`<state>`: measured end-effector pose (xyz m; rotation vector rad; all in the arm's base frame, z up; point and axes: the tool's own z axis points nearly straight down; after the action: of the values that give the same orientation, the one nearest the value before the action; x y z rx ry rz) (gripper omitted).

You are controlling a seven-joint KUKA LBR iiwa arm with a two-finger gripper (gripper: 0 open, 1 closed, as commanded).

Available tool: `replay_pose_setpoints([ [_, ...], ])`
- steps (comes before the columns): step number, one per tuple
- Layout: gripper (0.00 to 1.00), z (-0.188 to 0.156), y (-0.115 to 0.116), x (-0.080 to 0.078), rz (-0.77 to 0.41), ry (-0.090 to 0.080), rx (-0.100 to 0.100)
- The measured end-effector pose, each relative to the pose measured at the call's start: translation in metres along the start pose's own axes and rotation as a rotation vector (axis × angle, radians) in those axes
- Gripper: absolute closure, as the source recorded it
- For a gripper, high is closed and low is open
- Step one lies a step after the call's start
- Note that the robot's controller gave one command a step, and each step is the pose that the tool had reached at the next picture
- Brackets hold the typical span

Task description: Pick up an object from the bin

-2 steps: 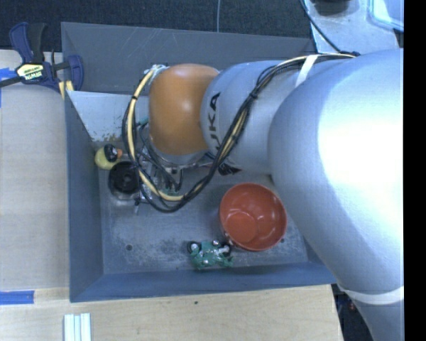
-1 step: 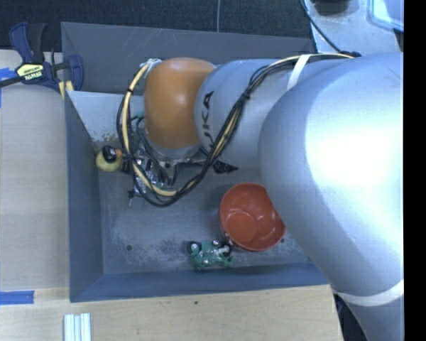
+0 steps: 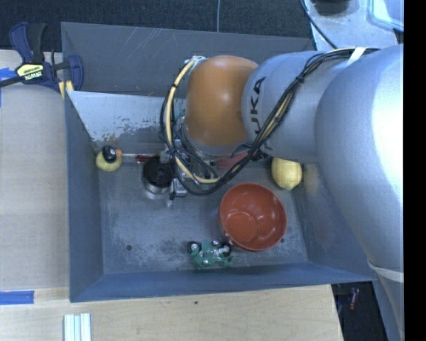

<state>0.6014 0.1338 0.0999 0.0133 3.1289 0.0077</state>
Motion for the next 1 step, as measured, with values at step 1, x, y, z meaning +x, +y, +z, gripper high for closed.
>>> replay_pose_setpoints([
  [1,0.0,0.0292,0.009,-0.0235,-0.11,0.002,-0.001],
])
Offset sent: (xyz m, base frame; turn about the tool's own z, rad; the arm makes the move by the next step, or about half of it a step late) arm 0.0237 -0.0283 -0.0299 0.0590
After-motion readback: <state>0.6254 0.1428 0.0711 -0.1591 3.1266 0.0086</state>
